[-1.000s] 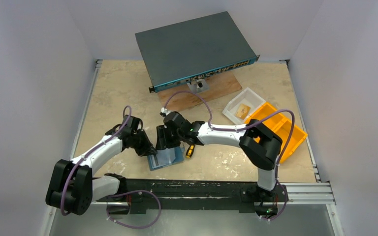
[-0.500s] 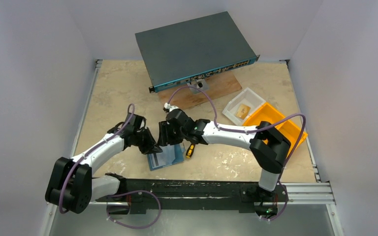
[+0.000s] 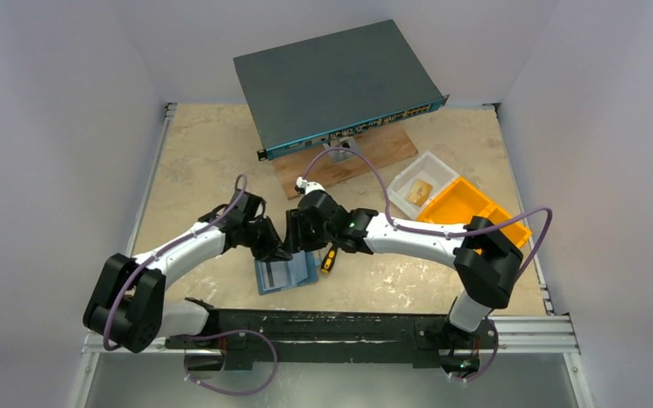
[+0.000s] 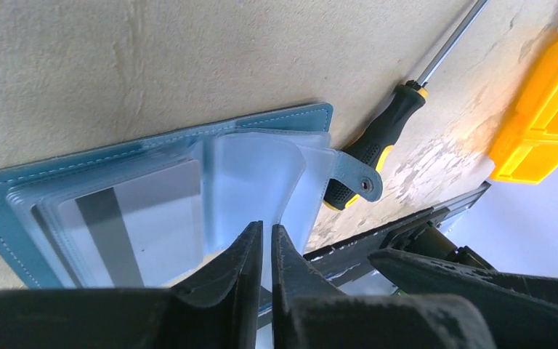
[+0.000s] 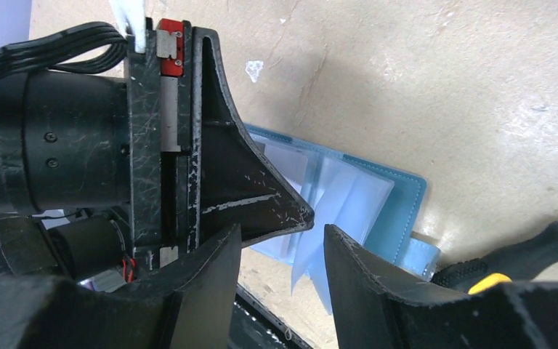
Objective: Take the credit cards out of the card holder
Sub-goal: Remove the credit card from the card holder.
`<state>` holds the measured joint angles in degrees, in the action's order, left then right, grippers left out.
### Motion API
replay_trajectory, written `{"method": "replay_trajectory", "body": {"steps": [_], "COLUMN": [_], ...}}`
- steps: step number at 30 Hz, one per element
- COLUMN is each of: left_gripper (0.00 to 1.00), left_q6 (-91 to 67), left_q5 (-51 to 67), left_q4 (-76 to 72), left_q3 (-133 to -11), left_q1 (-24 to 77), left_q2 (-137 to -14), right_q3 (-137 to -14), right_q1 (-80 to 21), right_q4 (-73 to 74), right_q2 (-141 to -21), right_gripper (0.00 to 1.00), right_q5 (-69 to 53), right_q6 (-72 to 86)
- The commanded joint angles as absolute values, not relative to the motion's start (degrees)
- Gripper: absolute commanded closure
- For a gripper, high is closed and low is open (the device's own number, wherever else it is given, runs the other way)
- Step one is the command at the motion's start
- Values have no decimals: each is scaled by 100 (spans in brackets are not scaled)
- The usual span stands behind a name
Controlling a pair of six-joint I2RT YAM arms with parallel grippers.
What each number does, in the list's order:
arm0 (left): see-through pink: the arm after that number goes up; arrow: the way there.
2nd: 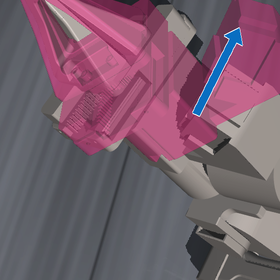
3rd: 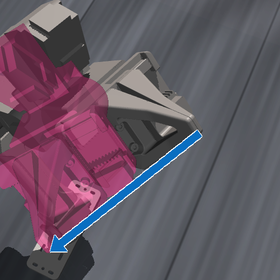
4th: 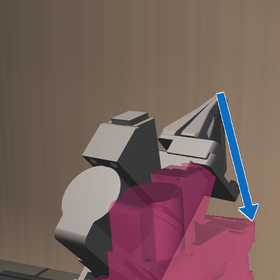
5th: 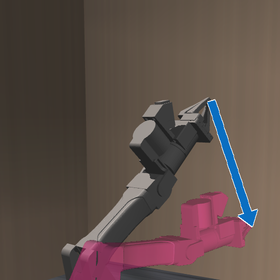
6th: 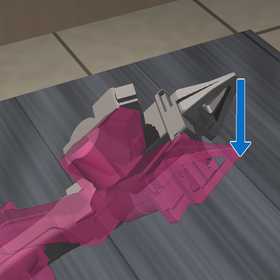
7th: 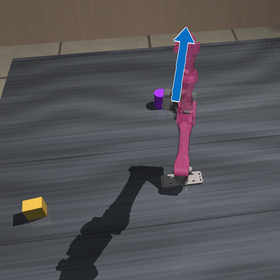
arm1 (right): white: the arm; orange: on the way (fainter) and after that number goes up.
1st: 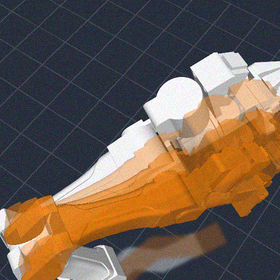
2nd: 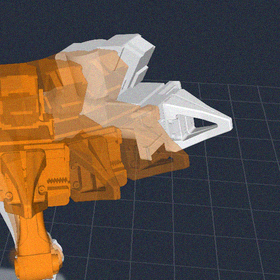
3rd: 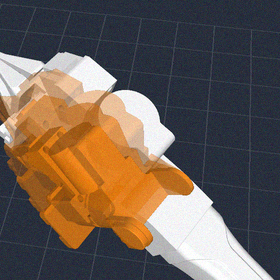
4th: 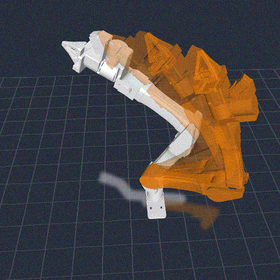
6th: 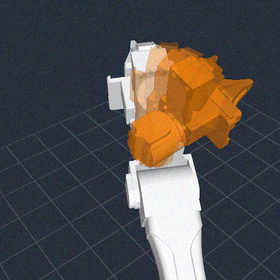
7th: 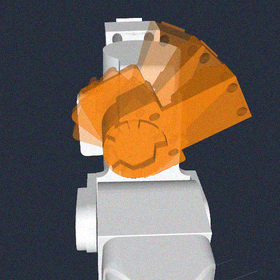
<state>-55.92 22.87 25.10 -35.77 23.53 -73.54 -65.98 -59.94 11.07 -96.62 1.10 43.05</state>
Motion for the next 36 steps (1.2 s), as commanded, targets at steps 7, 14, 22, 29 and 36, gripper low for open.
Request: {"method": "replay_trajectory", "body": {"steps": [7,14,22,29,36], "left_gripper": [79,65,52,50,48], "left_q6": [-5745,-5814,-5759,-5551,-5562], "left_q5": [2443,2443,2386,1932,983], "left_q4": [2112,1969,1985,2589,3555], "left_q3": [-4000,-4144,-4176,-4268,-3957], "left_q1": [2686,2942,2983,2962,2621], "left_q2": [-7782,-8109,-8107,-7551,-6453], "right_q3": [-6315,-6132,-6085,-6136,-6303], "right_q1": [-5980,-5981,-5977,-6009,-6184], "right_q4": [1205,1235,1219,1019,759], "right_q2": [-9141,-8963,-8897,-8886,-9161], "right_gripper": [54,55,55,57,59], "right_q5": [463,511,449,238,-108], "right_q6": [4358,4396,4421,4410,4473]}}
